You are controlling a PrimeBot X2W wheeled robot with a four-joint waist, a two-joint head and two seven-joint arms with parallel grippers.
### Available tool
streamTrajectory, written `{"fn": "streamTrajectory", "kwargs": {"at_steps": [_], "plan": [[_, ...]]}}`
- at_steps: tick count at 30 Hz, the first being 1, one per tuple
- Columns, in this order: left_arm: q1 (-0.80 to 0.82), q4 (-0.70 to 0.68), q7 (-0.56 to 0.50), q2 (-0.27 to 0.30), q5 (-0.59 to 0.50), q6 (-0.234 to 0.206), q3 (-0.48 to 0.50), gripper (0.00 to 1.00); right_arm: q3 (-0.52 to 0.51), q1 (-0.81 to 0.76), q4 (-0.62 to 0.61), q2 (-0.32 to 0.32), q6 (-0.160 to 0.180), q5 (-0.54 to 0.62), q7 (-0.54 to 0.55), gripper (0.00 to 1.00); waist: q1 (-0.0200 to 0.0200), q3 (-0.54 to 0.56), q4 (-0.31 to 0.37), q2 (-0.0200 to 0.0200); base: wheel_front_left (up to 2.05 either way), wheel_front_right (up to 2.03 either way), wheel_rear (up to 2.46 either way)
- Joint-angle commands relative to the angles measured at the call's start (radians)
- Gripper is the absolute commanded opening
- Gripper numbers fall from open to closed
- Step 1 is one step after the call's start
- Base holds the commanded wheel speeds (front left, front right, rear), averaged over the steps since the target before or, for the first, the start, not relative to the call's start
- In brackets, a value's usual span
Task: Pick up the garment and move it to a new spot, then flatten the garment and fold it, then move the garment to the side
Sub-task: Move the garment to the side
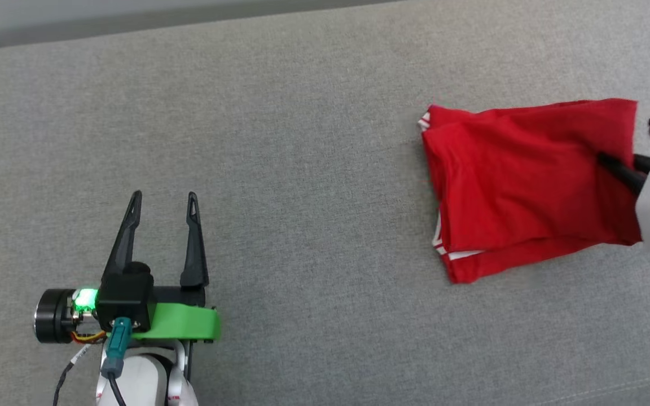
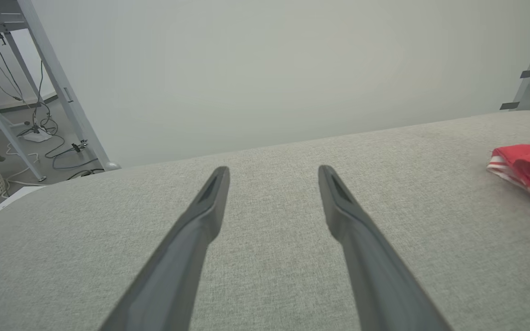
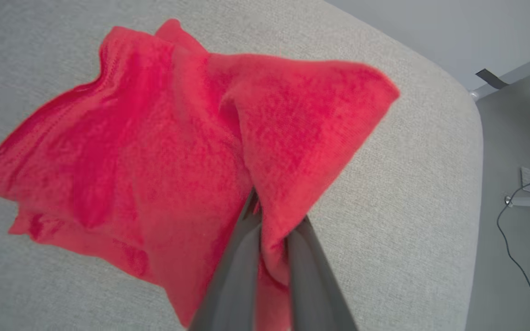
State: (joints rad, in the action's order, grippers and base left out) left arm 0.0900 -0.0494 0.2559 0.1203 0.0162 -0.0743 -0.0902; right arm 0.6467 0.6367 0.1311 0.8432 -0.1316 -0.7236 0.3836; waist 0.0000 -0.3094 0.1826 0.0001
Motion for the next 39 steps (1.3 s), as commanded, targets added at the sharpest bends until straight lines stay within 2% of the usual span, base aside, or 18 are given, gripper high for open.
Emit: {"fn": "streamTrajectory", "kwargs": {"at_steps": [1, 11, 17, 19, 26, 27, 28, 35, 39], "plan": [[0.025, -0.007, 0.006, 0.011, -0.016, 0.003, 0.001, 1.0, -0.016, 0.031, 0.028, 0.014, 0.001, 0.005, -0.011, 0.0, 0.0, -0.085, 0.043, -0.0001, 0.0, 0.0, 0.0], [0.103, -0.042, 0.006, 0.046, -0.031, 0.009, -0.008, 1.0, -0.08, 0.172, 0.317, 0.063, 0.001, 0.082, -0.038, 0.0, 0.0, -0.215, 0.024, -0.0001, 0.0, 0.0, 0.0], [0.129, -0.06, 0.006, 0.059, -0.033, 0.003, -0.009, 1.0, -0.151, 0.244, 0.499, 0.054, 0.001, 0.113, -0.06, 0.0, 0.0, -0.265, 0.011, -0.0001, 0.0, 0.0, 0.0], [0.135, -0.064, 0.006, 0.061, -0.032, 0.0, -0.009, 1.0, -0.159, 0.265, 0.541, 0.06, 0.001, 0.141, -0.07, 0.0, 0.0, -0.275, 0.008, -0.0001, 0.0, 0.0, 0.0], [0.146, -0.056, 0.006, 0.06, -0.026, -0.008, -0.017, 1.0, -0.21, 0.304, 0.653, 0.015, 0.001, 0.145, -0.111, 0.0, 0.0, -0.273, 0.001, -0.0001, 0.0, 0.0, 0.0], [0.144, -0.053, 0.006, 0.059, -0.025, -0.011, -0.018, 1.0, -0.222, 0.307, 0.676, 0.007, 0.001, 0.144, -0.116, 0.24, 0.0, -0.263, -0.002, -0.0001, 0.0, 0.0, 0.0], [0.141, -0.05, 0.006, 0.057, -0.022, -0.013, -0.019, 1.0, -0.228, 0.31, 0.69, 0.001, 0.001, 0.154, -0.129, 1.0, 0.0, -0.251, -0.005, -0.0001, 0.0, 0.0, 0.0], [0.1, -0.033, 0.006, 0.04, -0.006, -0.027, -0.026, 1.0, -0.263, 0.283, 0.726, -0.007, 0.001, 0.22, -0.266, 1.0, 0.0, -0.132, -0.046, -0.0001, 0.0, 0.0, 0.0], [0.058, -0.028, 0.006, 0.03, 0.008, -0.035, -0.023, 1.0, -0.312, 0.259, 0.685, -0.032, 0.001, 0.263, -0.419, 1.0, 0.0, -0.071, -0.068, -0.0001, 0.0, 0.0, 0.0]]}}
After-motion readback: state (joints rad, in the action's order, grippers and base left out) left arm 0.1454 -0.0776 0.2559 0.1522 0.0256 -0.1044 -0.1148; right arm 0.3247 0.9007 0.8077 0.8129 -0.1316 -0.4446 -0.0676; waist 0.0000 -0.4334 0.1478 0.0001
